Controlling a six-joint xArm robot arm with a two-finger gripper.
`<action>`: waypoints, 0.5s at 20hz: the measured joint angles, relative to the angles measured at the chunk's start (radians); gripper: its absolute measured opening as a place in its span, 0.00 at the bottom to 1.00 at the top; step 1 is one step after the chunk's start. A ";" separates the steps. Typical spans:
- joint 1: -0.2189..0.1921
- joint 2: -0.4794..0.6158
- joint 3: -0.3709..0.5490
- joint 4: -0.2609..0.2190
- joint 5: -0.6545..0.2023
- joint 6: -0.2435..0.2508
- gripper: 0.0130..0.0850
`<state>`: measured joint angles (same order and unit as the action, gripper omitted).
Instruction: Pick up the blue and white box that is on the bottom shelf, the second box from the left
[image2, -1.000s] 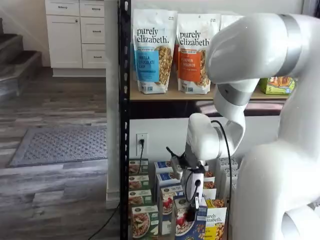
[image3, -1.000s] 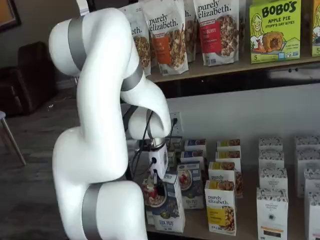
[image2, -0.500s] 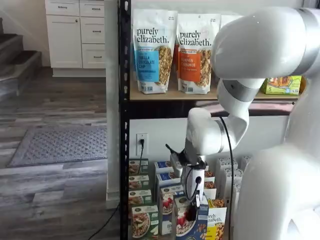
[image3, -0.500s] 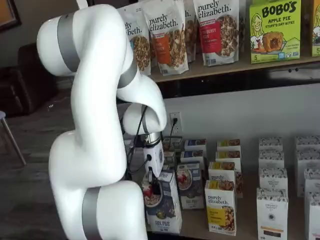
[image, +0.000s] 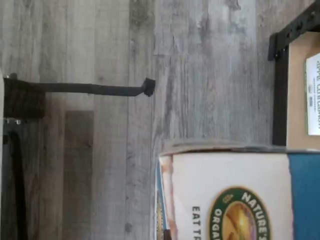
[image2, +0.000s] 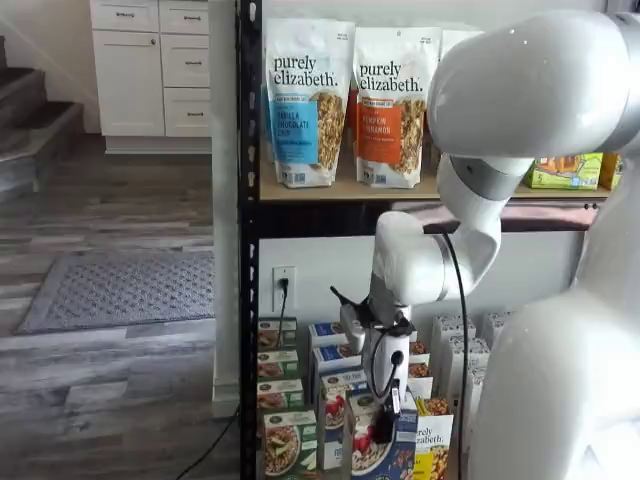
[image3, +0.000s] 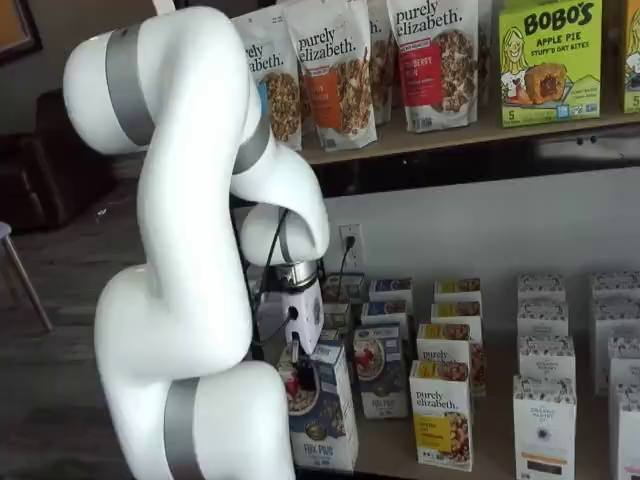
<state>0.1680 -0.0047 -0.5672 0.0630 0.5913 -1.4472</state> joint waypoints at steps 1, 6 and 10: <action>0.002 -0.005 0.002 0.001 0.004 0.001 0.50; 0.007 -0.022 0.009 0.008 0.018 0.002 0.50; 0.011 -0.033 0.011 0.014 0.029 0.001 0.50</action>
<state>0.1789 -0.0375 -0.5561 0.0766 0.6200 -1.4462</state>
